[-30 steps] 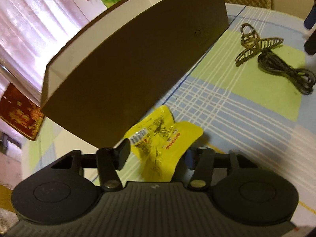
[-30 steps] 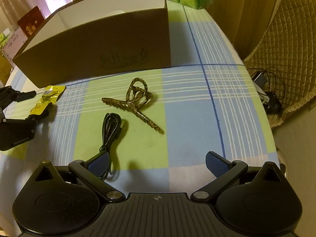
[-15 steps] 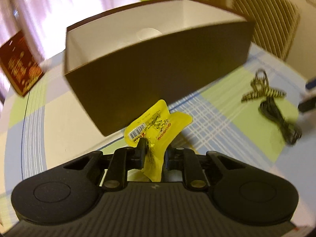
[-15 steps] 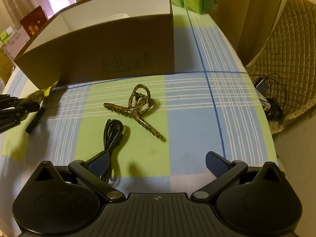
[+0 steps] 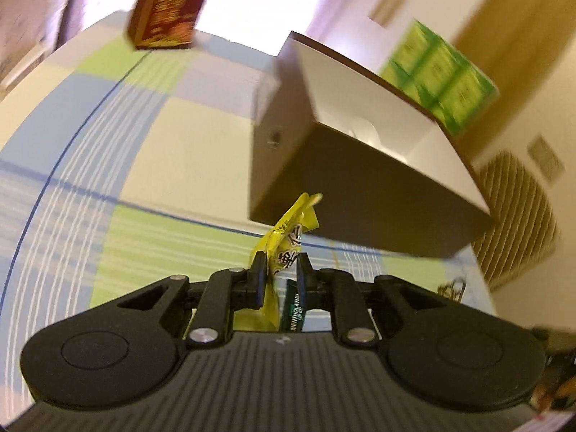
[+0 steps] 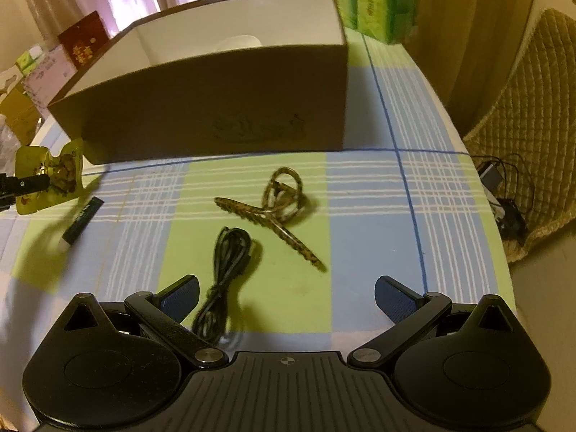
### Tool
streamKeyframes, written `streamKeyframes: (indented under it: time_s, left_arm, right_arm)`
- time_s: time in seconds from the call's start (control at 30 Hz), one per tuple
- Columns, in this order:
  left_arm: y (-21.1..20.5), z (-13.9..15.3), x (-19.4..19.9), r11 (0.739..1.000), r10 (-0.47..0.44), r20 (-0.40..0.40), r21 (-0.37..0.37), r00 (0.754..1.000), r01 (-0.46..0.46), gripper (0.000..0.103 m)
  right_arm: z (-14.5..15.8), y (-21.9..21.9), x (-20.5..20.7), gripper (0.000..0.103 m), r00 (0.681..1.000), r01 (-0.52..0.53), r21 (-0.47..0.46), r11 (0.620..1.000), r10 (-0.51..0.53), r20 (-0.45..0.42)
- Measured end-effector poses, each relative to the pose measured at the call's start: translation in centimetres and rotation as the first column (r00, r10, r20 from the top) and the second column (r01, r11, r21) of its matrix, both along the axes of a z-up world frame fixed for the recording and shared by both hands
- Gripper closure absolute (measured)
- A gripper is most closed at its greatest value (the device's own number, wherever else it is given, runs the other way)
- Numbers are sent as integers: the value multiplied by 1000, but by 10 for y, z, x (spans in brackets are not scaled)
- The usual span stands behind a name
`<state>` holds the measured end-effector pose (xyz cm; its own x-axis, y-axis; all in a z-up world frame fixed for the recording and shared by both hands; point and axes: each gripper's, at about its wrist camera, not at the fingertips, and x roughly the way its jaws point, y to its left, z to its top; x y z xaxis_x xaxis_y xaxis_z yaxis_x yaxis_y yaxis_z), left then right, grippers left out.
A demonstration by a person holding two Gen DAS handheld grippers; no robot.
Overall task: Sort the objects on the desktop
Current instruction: 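Grasp the black cable with the right tool while the left tool lifts the yellow packet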
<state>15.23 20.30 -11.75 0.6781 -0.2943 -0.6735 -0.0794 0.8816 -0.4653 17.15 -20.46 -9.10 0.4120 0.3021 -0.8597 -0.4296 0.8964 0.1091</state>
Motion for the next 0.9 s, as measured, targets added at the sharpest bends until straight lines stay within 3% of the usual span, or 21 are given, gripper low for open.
streamKeyframes:
  time_s: [0.13, 0.47, 0.53, 0.67, 0.77, 0.83, 0.9]
  left_arm:
    - [18, -1, -13, 996, 69, -24, -63, 997, -70, 91]
    - [22, 13, -39, 996, 87, -16, -33, 996, -87, 97]
    - [20, 14, -38, 996, 81, -13, -25, 997, -82, 97]
    - [13, 13, -38, 997, 71, -18, 3, 997, -71, 97]
    - [10, 13, -39, 998, 62, -16, 7, 998, -62, 97]
    - [9, 12, -39, 998, 62, -20, 7, 998, -62, 97]
    - [10, 13, -40, 998, 62, -22, 5, 998, -62, 97]
  right_arm:
    - [2, 7, -2, 2, 1000, -23, 2, 1000, 23, 9]
    - [-7, 32, -11, 5, 996, -90, 0, 996, 90, 8]
    - [-11, 41, -13, 26, 992, -127, -30, 991, 127, 23]
    - [-21, 51, -12, 41, 990, -136, -63, 989, 138, 37]
    - [-28, 52, -8, 57, 991, -128, -63, 990, 129, 28]
    - [-31, 52, -7, 77, 990, -135, -73, 988, 138, 29]
    - [-30, 54, -9, 87, 987, -153, -92, 984, 157, 41]
